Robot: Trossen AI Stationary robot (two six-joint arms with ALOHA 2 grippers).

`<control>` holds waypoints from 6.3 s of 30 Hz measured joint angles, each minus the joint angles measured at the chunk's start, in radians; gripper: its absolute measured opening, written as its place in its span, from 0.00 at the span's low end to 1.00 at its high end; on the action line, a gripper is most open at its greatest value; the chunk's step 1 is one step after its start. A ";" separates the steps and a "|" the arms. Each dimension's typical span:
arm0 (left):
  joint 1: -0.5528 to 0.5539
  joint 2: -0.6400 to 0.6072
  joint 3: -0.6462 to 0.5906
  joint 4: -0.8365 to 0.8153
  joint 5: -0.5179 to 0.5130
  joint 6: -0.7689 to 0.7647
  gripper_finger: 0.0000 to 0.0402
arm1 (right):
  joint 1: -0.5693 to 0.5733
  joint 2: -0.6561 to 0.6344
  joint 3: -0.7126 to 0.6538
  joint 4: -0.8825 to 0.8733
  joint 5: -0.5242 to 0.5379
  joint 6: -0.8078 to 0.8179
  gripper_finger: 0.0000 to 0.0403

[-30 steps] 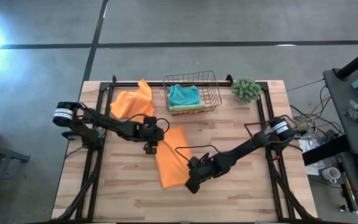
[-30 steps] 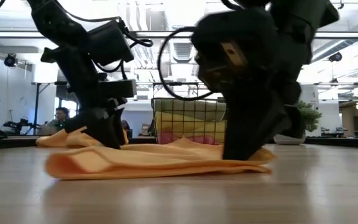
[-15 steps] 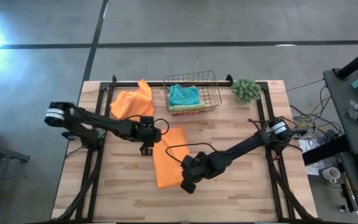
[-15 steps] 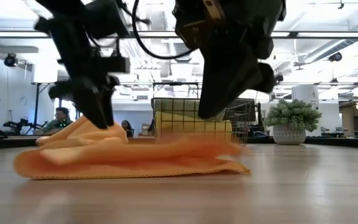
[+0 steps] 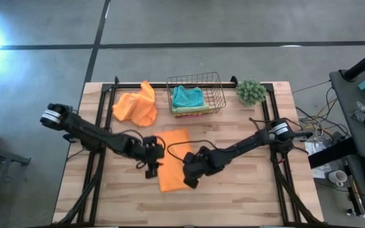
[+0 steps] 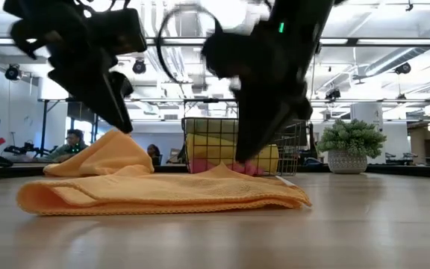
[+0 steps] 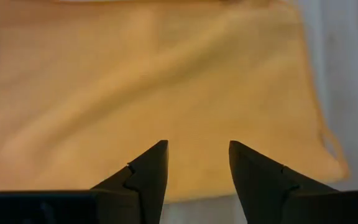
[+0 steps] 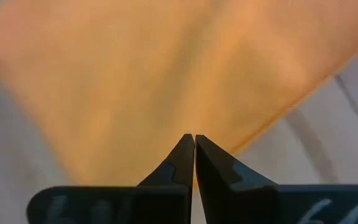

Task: Fold microfiber towels
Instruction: Fold the bottom orange microfiber cloth

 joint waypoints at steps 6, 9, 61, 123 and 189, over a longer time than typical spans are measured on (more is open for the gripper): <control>-0.066 0.138 0.000 0.103 0.000 -0.089 0.39 | -0.023 0.022 -0.015 0.027 -0.023 -0.001 0.02; -0.077 0.194 0.003 0.107 0.000 -0.105 0.39 | -0.023 0.029 -0.018 0.041 -0.026 0.004 0.02; -0.499 0.278 0.320 -0.389 -0.197 -0.315 0.39 | 0.175 -0.031 0.007 0.320 -0.100 -0.443 0.39; -0.480 0.460 0.278 -0.341 -0.295 -0.306 0.01 | 0.081 0.224 0.064 0.298 0.035 -0.429 0.03; -0.315 0.398 0.576 -0.790 -0.128 -0.243 0.00 | 0.063 0.212 0.379 -0.275 0.044 0.034 0.15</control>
